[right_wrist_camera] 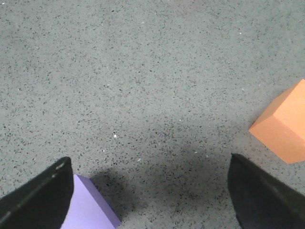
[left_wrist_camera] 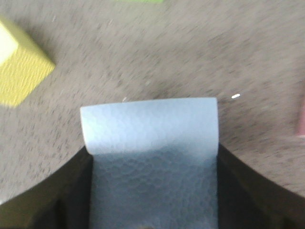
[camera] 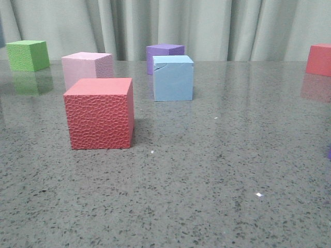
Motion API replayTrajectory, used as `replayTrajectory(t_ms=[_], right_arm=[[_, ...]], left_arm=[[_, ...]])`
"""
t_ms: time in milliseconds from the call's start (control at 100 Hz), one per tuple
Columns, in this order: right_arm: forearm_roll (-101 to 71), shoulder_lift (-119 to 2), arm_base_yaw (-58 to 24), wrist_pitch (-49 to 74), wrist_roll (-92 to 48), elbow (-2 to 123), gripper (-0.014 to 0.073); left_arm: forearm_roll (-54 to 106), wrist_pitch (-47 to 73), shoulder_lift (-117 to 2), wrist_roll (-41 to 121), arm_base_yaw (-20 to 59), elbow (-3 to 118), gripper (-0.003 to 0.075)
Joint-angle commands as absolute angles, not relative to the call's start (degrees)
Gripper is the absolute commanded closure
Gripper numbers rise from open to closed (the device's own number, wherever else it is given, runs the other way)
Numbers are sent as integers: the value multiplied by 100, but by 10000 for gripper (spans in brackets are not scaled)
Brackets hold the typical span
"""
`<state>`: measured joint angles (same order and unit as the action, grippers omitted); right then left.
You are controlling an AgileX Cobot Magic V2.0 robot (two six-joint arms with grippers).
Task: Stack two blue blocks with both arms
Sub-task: 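Lift the light-blue cube with the left gripper and carry it above the placed cube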
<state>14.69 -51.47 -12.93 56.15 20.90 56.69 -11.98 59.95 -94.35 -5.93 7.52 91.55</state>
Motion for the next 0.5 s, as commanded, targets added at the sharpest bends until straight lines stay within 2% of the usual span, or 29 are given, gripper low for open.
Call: replayTrajectory(t_ms=[0, 220, 490], right_arm=[[1586, -5082, -1250, 5289, 2060, 5803, -52], [1586, -5082, -1250, 5289, 2060, 5803, -52], [1538, -5082, -1250, 5289, 2060, 5803, -52]], left_arm=[[-1101, 5913, -9132, -370, 978, 9682, 533], [-1043, 5832, -9132, 102, 1693, 10351, 533], [-838, 5196, -9144, 1027, 2480, 10542, 532]])
